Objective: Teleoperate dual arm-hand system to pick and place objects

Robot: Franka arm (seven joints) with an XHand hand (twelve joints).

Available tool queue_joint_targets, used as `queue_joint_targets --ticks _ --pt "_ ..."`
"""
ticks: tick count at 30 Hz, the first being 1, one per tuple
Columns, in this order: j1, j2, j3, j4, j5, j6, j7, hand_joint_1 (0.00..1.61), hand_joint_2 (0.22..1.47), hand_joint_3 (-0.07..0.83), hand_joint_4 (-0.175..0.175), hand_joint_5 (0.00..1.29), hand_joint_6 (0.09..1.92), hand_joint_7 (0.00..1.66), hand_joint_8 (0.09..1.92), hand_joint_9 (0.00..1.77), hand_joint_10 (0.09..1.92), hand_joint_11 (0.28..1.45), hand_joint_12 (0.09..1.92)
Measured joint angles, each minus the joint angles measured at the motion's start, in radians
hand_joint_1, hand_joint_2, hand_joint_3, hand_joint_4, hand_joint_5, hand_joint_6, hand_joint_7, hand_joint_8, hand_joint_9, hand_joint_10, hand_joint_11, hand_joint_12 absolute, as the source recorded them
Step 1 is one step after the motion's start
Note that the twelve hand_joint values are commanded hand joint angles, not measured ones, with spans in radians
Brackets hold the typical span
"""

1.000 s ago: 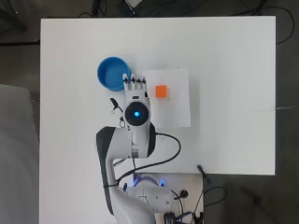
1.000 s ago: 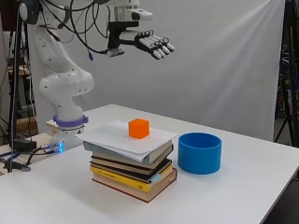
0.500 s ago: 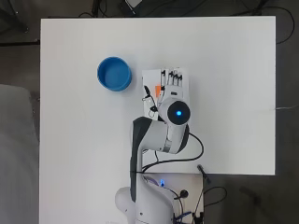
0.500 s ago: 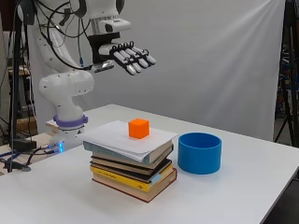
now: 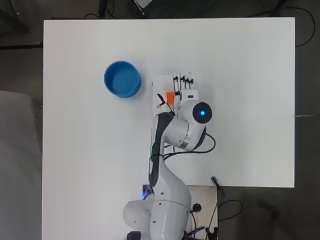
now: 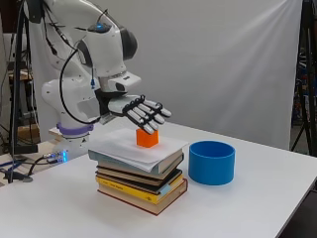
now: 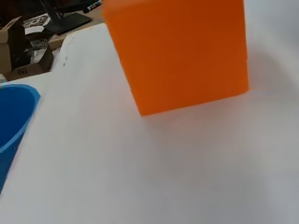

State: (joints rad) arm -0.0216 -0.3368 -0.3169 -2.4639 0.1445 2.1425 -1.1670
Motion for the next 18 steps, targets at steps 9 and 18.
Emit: queue_joint_targets --ticks 9,18 --pt "0.0 -0.051 0.036 -0.108 0.025 0.014 -0.031 0.28 0.98 0.0 0.046 0.27 0.09 0.36 0.09 0.5 0.09 0.5 0.09" --pt "-0.004 -0.044 -0.011 -0.12 0.075 -0.017 0.001 0.88 1.26 0.003 0.174 0.68 1.44 0.85 1.9 1.15 1.88 0.83 1.76"
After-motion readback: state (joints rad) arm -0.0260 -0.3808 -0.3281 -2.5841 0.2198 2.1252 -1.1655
